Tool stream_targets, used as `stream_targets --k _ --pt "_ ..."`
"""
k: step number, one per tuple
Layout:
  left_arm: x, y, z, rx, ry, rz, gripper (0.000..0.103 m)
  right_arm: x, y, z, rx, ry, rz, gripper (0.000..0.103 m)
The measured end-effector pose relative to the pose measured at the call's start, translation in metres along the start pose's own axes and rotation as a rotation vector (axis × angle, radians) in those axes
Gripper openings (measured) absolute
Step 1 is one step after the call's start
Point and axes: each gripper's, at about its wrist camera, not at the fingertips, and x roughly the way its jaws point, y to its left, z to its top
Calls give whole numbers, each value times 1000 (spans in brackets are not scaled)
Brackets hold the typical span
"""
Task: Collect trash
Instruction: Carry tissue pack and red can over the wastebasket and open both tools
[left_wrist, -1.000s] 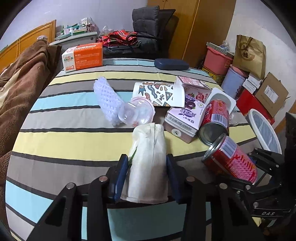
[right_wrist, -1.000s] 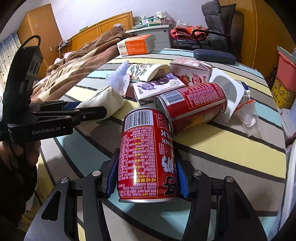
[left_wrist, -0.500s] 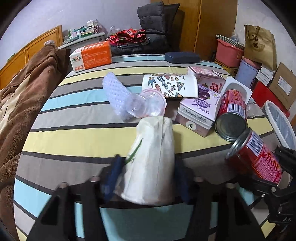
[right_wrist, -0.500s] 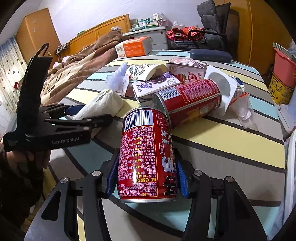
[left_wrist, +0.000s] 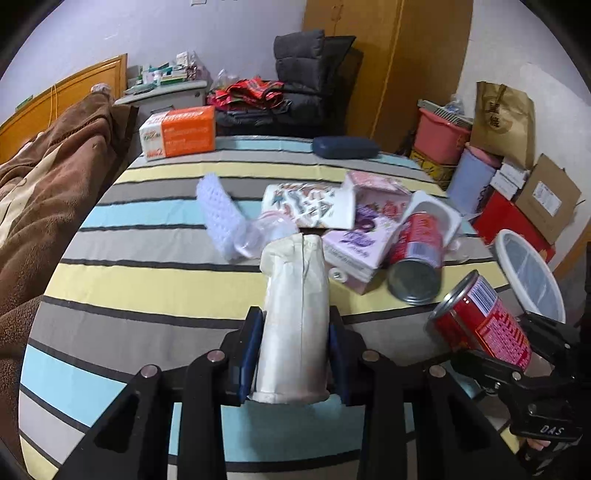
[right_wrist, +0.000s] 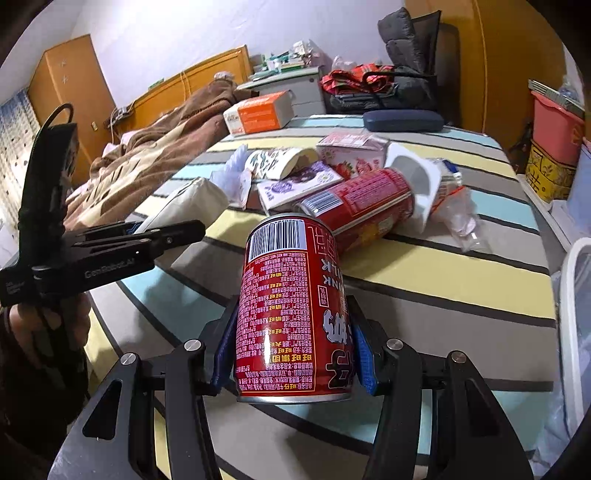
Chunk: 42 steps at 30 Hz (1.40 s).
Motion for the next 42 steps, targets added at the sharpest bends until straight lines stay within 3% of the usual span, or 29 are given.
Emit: stream_targets --k 10,20,42 --pt "-26 -43 10 65 -58 -61 35 -29 -13 0 35 -73 -42 54" --pt "-32 -101 18 147 -84 -142 35 -67 -53 -8 118 -140 -121 54" --pt "-9 -254 38 344 -55 -382 36 -140 -149 -43 341 -203 -417 55"
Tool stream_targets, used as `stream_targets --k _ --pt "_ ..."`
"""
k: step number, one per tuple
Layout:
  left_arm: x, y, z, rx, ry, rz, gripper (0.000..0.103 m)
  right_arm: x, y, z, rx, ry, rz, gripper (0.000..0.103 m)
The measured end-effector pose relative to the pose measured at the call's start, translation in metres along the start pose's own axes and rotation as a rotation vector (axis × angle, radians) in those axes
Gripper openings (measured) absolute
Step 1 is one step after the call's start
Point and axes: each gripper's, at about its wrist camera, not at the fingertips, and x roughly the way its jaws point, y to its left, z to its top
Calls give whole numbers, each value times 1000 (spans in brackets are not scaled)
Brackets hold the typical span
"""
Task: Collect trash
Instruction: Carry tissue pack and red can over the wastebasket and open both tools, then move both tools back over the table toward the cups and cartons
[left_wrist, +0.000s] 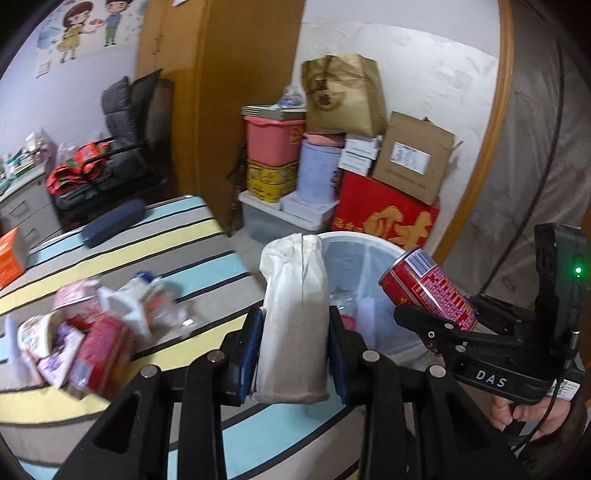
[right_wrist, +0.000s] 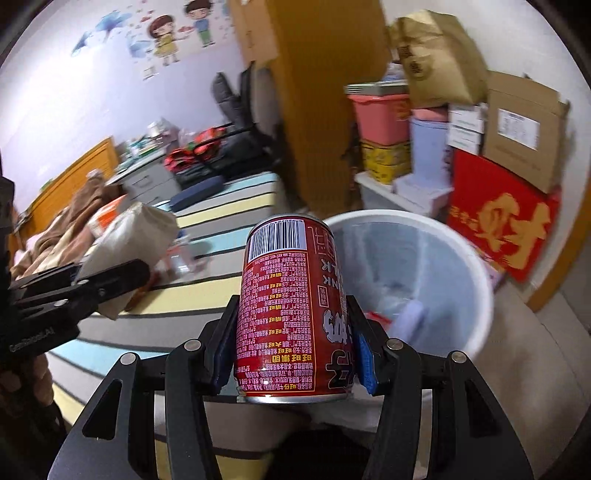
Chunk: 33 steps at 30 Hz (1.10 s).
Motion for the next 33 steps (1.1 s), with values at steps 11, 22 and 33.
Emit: stream_targets --k 11,22,33 --pt "56 -39 18 36 60 -89 36 21 -40 3 63 75 -112 55" --pt "96 -43 18 21 135 -109 46 37 -57 6 55 135 -138 55" --pt "93 -33 18 -7 125 -105 63 37 -58 9 62 125 -155 66"
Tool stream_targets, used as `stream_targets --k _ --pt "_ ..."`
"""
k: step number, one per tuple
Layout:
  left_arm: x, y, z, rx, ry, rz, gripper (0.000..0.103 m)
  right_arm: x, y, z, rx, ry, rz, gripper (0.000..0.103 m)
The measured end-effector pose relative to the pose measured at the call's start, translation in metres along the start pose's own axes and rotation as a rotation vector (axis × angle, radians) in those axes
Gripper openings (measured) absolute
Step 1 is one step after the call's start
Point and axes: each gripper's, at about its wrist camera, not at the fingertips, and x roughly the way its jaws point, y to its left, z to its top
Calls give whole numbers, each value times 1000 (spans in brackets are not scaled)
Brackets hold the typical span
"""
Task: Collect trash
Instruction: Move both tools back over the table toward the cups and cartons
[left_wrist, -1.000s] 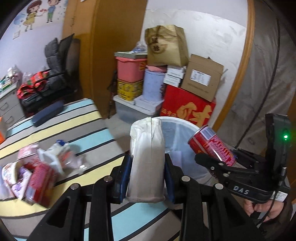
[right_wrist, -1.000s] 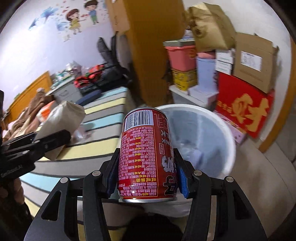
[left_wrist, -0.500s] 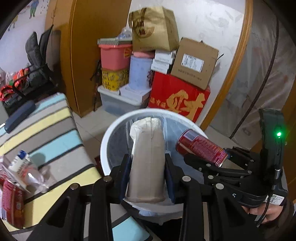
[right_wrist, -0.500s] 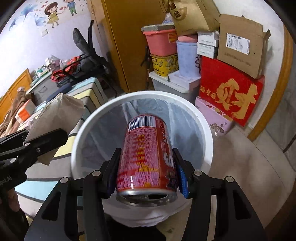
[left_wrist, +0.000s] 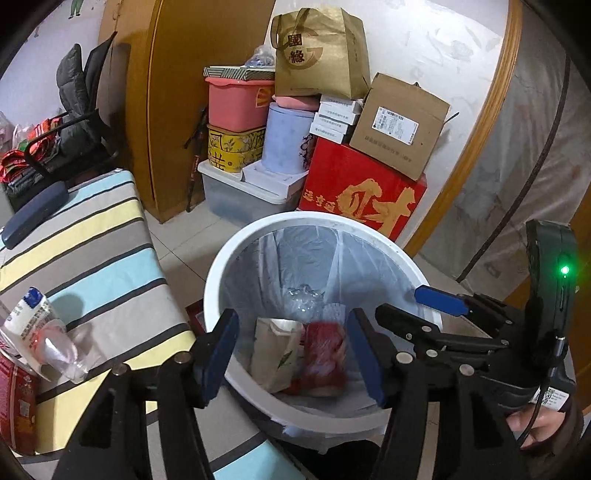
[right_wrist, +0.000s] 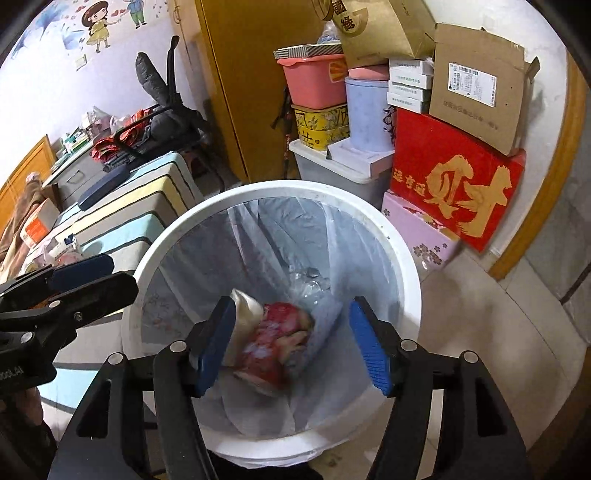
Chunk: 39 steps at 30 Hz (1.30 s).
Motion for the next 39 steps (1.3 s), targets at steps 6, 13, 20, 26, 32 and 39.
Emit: stream_targets --k 6,13,20,26,32,39 --pt "-17 8 -6 -5 -21 28 63 -8 9 0 0 -25 16 66" --pt "-43 20 -17 -18 -53 73 63 -22 25 -2 -13 -65 32 66" --pt "-69 37 -26 -49 -95 95 65 -31 45 -3 -32 -98 53 66" --pt "-92 56 -37 -83 -128 118 65 -38 67 -4 -65 -124 63 66" --pt "-116 80 -50 -122 -159 162 66 -43 94 -5 -104 -151 86 66" --pt "-140 110 -67 -173 -182 214 67 -44 122 -6 -148 -164 115 66"
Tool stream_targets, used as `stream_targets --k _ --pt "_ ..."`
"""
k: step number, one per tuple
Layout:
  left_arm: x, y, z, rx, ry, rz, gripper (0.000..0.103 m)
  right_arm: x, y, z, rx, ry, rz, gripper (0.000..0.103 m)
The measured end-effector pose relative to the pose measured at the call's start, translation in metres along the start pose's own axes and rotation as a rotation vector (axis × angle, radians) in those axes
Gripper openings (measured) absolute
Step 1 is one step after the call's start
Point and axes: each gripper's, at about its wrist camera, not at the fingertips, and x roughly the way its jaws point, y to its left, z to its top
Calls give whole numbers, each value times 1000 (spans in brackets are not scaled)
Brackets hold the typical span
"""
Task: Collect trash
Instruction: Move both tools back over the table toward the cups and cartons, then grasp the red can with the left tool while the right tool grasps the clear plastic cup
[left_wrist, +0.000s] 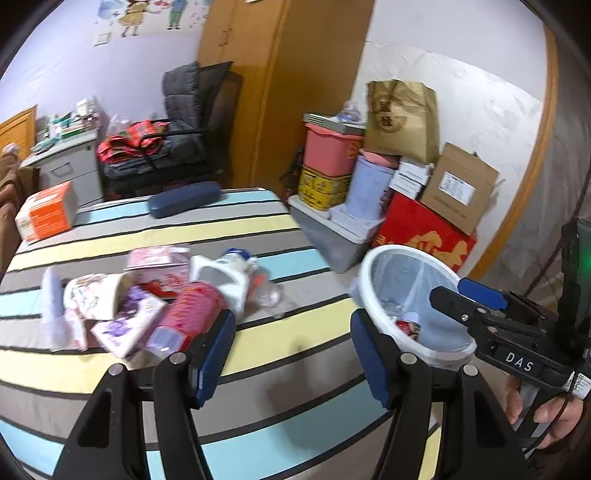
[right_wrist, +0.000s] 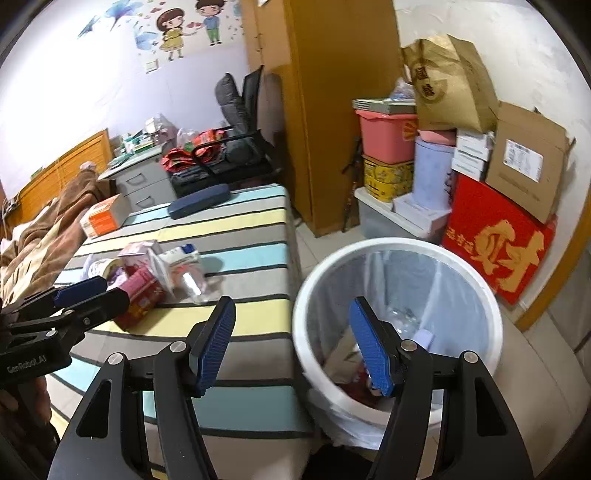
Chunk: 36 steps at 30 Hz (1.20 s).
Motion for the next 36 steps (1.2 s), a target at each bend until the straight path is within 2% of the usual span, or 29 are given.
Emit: stream_targets --k 10,14,20,25,29,33,36 --pt "-24 70 -7 -104 -37 131 68 19 43 0 -30 36 77 66" --pt "-28 100 -10 -153 -36 176 69 32 59 3 -47 58 107 66" --pt "-27 129 -12 -172 -18 226 70 56 73 7 -91 99 119 66" --pt "-18 144 -13 -191 6 207 70 76 77 9 -117 144 122 66" --pt "-10 140 -15 -175 27 155 70 90 76 11 -135 179 118 66" --pt "0 132 -14 -149 53 147 70 99 74 12 -145 215 130 66" --pt "3 122 -12 -119 52 86 70 102 73 13 -158 226 148 66"
